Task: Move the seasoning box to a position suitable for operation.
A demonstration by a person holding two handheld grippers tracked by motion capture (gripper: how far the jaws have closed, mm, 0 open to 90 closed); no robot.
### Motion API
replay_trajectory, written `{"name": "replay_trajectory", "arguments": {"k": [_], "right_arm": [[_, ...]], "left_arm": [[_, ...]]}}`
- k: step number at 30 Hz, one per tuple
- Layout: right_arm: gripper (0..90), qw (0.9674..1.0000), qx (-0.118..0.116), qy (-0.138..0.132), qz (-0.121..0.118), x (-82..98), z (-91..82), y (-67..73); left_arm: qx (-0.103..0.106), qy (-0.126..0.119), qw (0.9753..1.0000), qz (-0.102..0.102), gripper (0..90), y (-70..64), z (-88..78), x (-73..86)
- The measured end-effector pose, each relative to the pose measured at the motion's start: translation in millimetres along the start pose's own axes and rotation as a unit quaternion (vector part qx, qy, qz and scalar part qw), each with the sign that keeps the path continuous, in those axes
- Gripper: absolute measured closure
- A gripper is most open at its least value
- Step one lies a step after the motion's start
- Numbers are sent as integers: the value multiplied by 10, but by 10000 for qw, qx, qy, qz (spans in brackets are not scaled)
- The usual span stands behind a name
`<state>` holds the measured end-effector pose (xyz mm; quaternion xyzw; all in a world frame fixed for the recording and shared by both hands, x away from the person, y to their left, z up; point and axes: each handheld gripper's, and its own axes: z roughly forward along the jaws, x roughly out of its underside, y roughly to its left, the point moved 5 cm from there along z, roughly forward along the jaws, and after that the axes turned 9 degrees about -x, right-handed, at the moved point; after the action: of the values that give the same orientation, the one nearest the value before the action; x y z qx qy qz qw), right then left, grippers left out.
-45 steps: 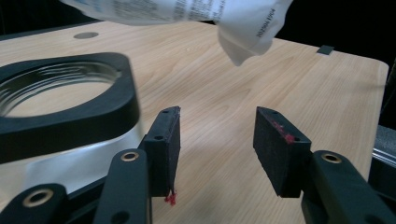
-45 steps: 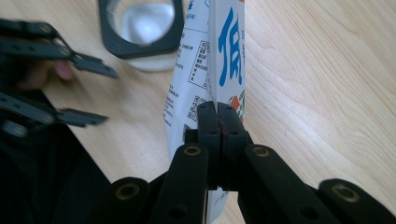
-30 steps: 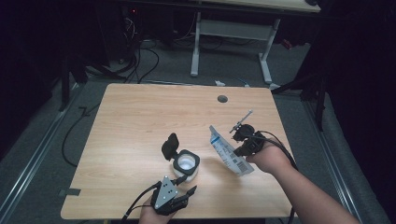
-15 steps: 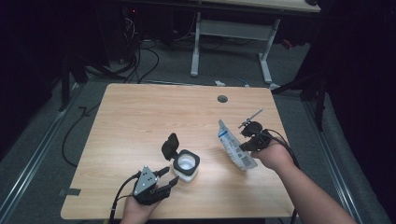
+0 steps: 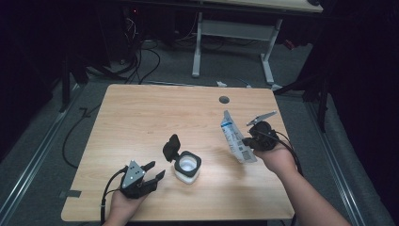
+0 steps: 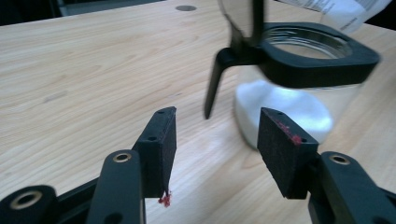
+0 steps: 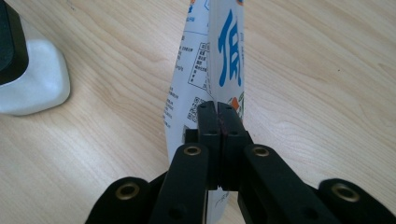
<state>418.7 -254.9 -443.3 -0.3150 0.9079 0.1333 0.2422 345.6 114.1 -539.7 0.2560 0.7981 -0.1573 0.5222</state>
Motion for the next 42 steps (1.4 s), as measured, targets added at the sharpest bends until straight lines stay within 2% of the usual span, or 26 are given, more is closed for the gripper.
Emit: {"name": "replay_trajectory", "arguments": {"k": [2, 3, 6, 9, 10, 11, 14, 17, 18, 21, 22, 24, 25, 26, 30, 32, 33, 34, 38, 39, 41, 42], "right_arm": [[900, 9999, 39, -108, 10, 14, -2, 2], [900, 9995, 19, -300, 33, 28, -1, -2], [900, 9992, 17, -390, 66, 59, 7, 1], [900, 9980, 26, -620, 130, 128, 22, 3], [900, 9980, 26, -620, 130, 128, 22, 3], [900, 9970, 47, -763, 139, 168, 25, 2], [900, 9951, 53, -963, 221, 238, 36, -5], [900, 9940, 71, -1063, 252, 281, 44, 3], [900, 9917, 31, -1237, 336, 320, 47, -1], [900, 9902, 78, -1350, 349, 355, 48, 0], [900, 9877, 95, -1520, 353, 385, 56, 2], [900, 9856, 89, -1638, 414, 403, 61, 5], [900, 9856, 89, -1638, 414, 403, 61, 5], [900, 9827, 85, -1797, 435, 417, 64, 7], [900, 9801, 100, -1935, 426, 430, 82, 7], [900, 9753, 86, -2157, 469, 443, 101, 18], [900, 9741, 111, -2206, 474, 451, 114, 18], [900, 9741, 111, -2206, 474, 451, 114, 18], [900, 9707, 96, -2343, 528, 503, 182, 20], [900, 9674, 61, -2468, 568, 530, 217, 19], [900, 9665, 72, -2501, 579, 539, 227, 18], [900, 9634, 86, -2613, 599, 563, 245, 20]], "left_arm": [[-30, 17, 10000, -60, 476, 55, -6, 10], [-59, 19, 10000, -74, 475, 97, -16, 16], [-67, 4, 9999, -86, 475, 128, -29, 20], [-17, 49, 10000, -82, 477, 169, -43, 42], [-17, 49, 10000, -82, 476, 169, -43, 42], [-15, 84, 9999, -58, 476, 178, -44, 58], [-3, 87, 9999, -70, 476, 180, -45, 62], [17, 39, 9999, -100, 476, 163, -62, 43], [11, 16, 9999, -99, 476, 160, -68, 35], [17, -61, 9997, -216, 477, 177, -91, 18], [12, -76, 9997, -229, 477, 188, -99, 18], [22, -95, 9995, -303, 477, 207, -114, 12], [22, -95, 9995, -303, 477, 207, -114, 12], [14, -112, 9995, -301, 477, 209, -119, 6], [-13, -137, 9994, -302, 477, 214, -124, 2], [-16, -133, 9995, -298, 476, 220, -125, 7], [-13, -123, 9995, -303, 476, 225, -127, 12], [-4, -104, 9995, -314, 476, 229, -127, 18], [-8, -54, 9997, -239, 475, 238, -115, 45], [-14, -50, 9997, -234, 475, 242, -113, 49], [-10, -57, 9997, -253, 473, 245, -113, 50], [-5, -52, 9997, -246, 471, 246, -113, 52]]}}
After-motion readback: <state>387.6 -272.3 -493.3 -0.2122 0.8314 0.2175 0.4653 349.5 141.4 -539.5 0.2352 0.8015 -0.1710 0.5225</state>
